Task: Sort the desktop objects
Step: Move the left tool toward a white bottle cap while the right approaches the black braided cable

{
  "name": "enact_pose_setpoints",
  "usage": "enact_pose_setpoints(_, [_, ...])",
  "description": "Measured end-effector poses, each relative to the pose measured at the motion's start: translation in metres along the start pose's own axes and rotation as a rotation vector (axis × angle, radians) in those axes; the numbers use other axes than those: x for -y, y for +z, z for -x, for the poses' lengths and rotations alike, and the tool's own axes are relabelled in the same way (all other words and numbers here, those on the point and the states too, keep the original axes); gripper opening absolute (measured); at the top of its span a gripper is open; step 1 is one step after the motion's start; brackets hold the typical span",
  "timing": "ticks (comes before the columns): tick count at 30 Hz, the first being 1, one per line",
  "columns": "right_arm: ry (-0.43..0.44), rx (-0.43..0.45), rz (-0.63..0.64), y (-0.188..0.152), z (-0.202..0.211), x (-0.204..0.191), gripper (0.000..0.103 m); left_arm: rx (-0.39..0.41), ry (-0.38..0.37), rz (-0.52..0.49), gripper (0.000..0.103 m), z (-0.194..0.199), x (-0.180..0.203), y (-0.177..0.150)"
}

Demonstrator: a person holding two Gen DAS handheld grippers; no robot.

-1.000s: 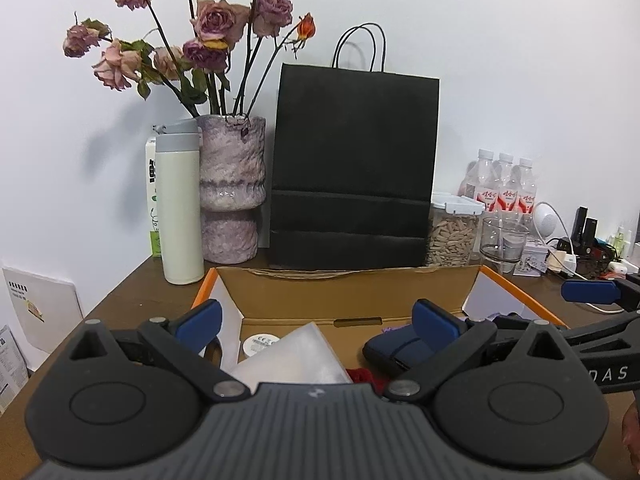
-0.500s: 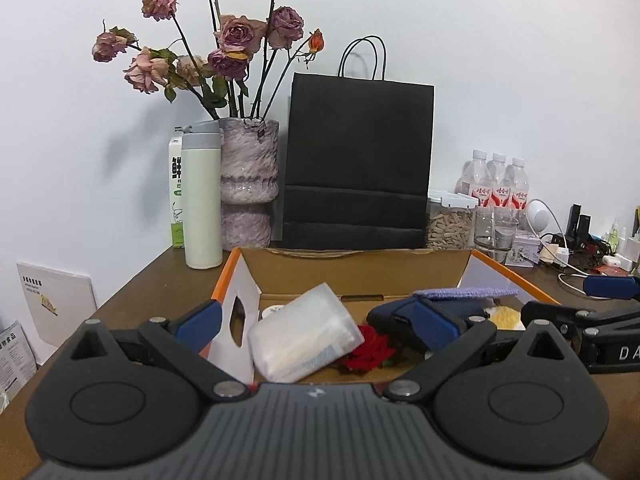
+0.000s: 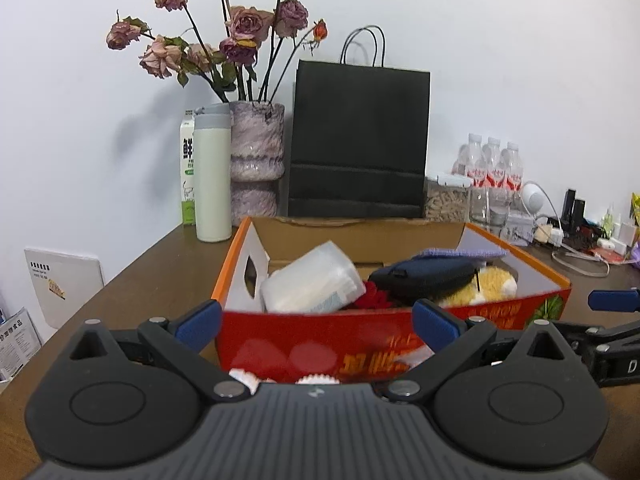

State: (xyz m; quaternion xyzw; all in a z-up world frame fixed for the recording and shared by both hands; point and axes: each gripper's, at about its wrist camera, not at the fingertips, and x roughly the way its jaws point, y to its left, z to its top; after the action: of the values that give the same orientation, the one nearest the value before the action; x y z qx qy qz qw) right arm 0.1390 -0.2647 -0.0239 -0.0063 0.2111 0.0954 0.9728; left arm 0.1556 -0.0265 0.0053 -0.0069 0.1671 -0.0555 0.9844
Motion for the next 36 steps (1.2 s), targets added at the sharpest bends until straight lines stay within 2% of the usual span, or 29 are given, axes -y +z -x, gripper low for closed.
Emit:
enact_pose_setpoints(7, [0.026,-0.044,-0.001,-0.013,0.007,-0.001,0.103,-0.03,-0.003,-0.01,0.103,0.009,-0.005,-0.011])
enact_pose_setpoints(12, [0.099,-0.09,0.028,-0.022,0.01,-0.015,0.103,-0.053,0.004,0.003,0.103,0.016,-0.014,-0.017])
enact_pose_setpoints(17, [0.136,-0.14,0.061,-0.028,0.009,-0.032,0.103,-0.079,0.01,0.035,0.103,0.022,-0.026,-0.024])
enact_pose_setpoints(21, [0.145,-0.202,0.055,-0.031,0.002,-0.041,0.103,-0.085,0.003,0.068,0.103,0.023,-0.033,-0.024])
enact_pose_setpoints(27, [0.127,-0.272,0.059,-0.035,-0.012,-0.05,0.103,-0.091,-0.016,0.064,0.103,0.023,-0.031,-0.024])
enact_pose_setpoints(36, [0.099,-0.279,0.075,-0.033,-0.018,-0.055,0.103,-0.099,-0.025,0.063,0.103,0.023,-0.029,-0.025])
